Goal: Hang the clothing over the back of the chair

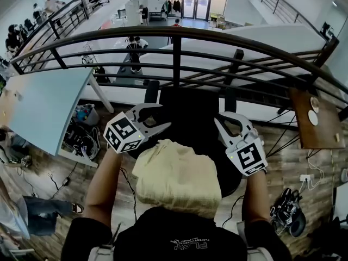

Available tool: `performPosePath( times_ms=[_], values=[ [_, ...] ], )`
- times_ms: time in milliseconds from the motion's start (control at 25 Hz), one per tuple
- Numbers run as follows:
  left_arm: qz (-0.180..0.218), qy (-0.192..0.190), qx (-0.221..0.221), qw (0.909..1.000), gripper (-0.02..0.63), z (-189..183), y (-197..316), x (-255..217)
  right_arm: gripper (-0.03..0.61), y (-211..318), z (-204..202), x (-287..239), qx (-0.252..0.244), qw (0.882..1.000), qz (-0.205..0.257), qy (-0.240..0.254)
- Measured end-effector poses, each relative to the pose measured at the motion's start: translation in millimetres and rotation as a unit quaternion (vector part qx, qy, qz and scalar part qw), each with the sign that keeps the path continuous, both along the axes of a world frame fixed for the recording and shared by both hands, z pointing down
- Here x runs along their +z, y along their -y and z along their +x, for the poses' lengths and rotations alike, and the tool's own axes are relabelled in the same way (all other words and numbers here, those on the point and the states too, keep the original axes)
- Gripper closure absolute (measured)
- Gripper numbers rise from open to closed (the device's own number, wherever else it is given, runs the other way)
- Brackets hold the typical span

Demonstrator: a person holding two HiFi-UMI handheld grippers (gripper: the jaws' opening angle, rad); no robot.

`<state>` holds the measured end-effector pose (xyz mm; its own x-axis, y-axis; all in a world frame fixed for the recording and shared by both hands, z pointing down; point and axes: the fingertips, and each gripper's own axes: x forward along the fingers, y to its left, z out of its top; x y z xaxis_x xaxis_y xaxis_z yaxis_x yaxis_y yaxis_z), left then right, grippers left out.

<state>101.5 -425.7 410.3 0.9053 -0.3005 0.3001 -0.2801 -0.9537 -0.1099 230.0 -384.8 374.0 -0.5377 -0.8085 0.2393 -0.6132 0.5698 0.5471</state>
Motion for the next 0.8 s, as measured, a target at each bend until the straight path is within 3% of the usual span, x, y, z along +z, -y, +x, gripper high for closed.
performPosePath(
  times_ms=[520, 800],
  values=[
    [0.042, -0.042, -0.043, 0.9974, 0.394, 2.1, -5.2, -28.2, 0.551, -2.4, -4.8, -21.5, 0.007, 0.999, 0.043, 0.008],
    [0.1, -0.074, -0.076, 0.9893, 0.494, -0.5, -11.3, -57.8, 0.552, -9.0, -5.8, -47.8, 0.018, 0.995, 0.095, 0.022]
  ],
)
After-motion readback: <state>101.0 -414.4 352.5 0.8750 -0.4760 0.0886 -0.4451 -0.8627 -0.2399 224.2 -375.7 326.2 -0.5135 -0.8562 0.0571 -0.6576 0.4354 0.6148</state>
